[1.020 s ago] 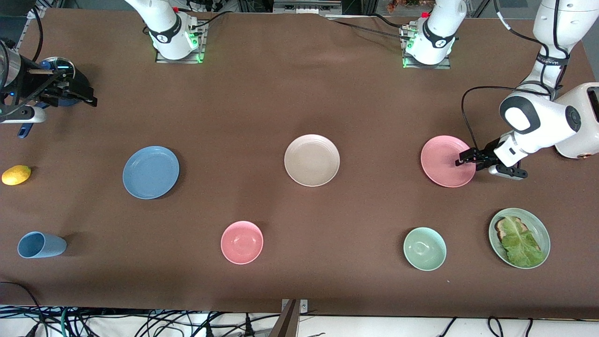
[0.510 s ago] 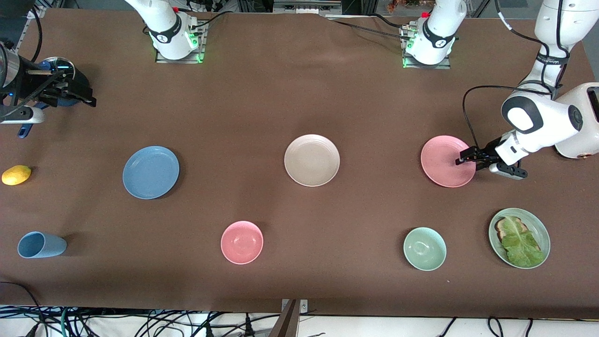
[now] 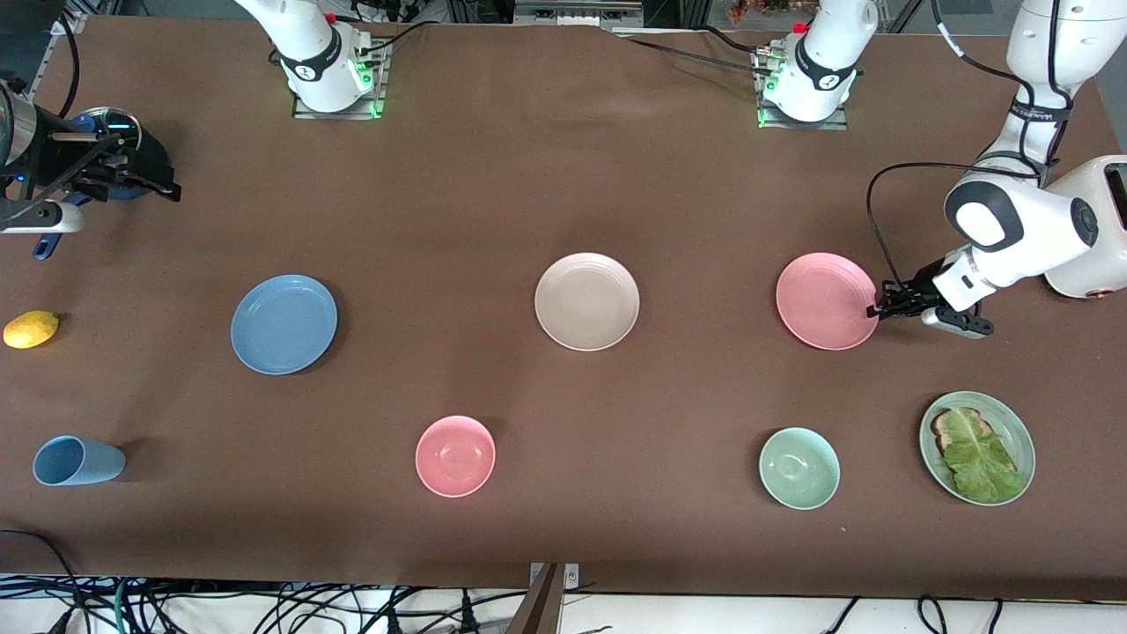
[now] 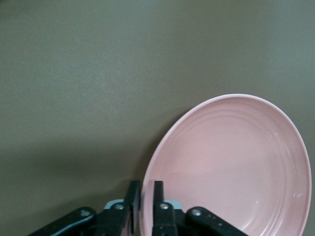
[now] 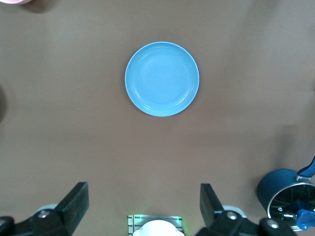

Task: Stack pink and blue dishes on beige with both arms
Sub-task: 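Close the left gripper on the pink plate rim, then slide the pink plate with the left gripper onto the beige plate, then open the left gripper and release the pink plate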

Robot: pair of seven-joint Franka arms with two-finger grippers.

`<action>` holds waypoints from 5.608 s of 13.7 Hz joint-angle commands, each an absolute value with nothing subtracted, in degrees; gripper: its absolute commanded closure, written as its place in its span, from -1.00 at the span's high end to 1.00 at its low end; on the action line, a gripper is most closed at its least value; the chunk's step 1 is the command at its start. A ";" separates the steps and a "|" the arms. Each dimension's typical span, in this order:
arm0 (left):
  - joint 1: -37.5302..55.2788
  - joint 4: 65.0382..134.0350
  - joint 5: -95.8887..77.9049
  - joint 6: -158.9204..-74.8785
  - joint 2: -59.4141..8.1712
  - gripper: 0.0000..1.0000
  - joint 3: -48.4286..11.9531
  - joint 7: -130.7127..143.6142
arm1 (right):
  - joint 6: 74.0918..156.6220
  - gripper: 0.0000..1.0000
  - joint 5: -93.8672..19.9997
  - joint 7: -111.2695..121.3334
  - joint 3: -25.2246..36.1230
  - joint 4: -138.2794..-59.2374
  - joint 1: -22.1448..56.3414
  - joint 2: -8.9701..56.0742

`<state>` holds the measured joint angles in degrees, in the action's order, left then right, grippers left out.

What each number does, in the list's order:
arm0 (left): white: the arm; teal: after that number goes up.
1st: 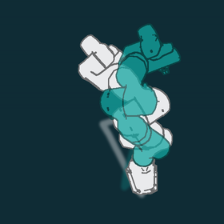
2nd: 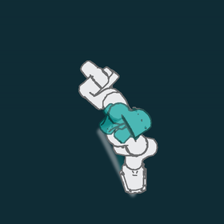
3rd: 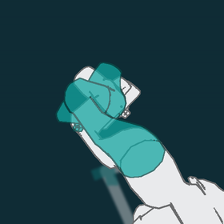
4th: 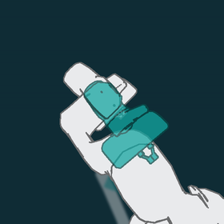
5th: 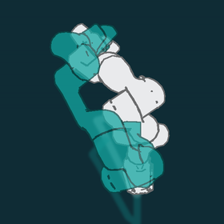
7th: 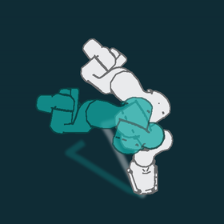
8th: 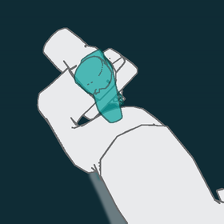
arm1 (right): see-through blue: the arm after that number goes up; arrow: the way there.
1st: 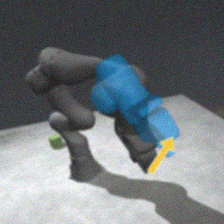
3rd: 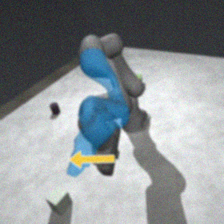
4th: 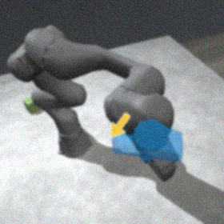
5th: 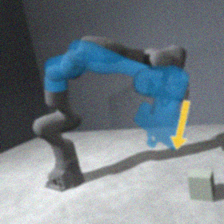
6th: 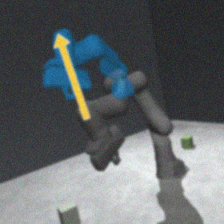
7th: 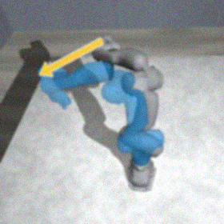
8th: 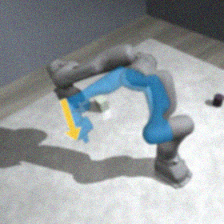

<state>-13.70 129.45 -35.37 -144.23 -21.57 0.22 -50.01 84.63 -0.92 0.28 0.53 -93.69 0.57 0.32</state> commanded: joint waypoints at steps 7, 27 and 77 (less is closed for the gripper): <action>-13.80 125.88 -37.01 -139.51 -20.74 -1.00 -0.09 -49.76 | 83.67 1.00 -0.44 0.97 0.00 -92.73 -0.26 0.44; -12.22 114.26 -0.35 -127.09 -12.39 -1.00 -21.88 9.57 | 81.48 1.00 -0.53 0.70 0.09 -92.64 -0.26 0.44; 12.30 110.74 16.79 -139.92 -29.71 -1.00 -25.93 48.16 | 80.69 1.00 -0.62 0.62 0.09 -92.64 -0.26 0.35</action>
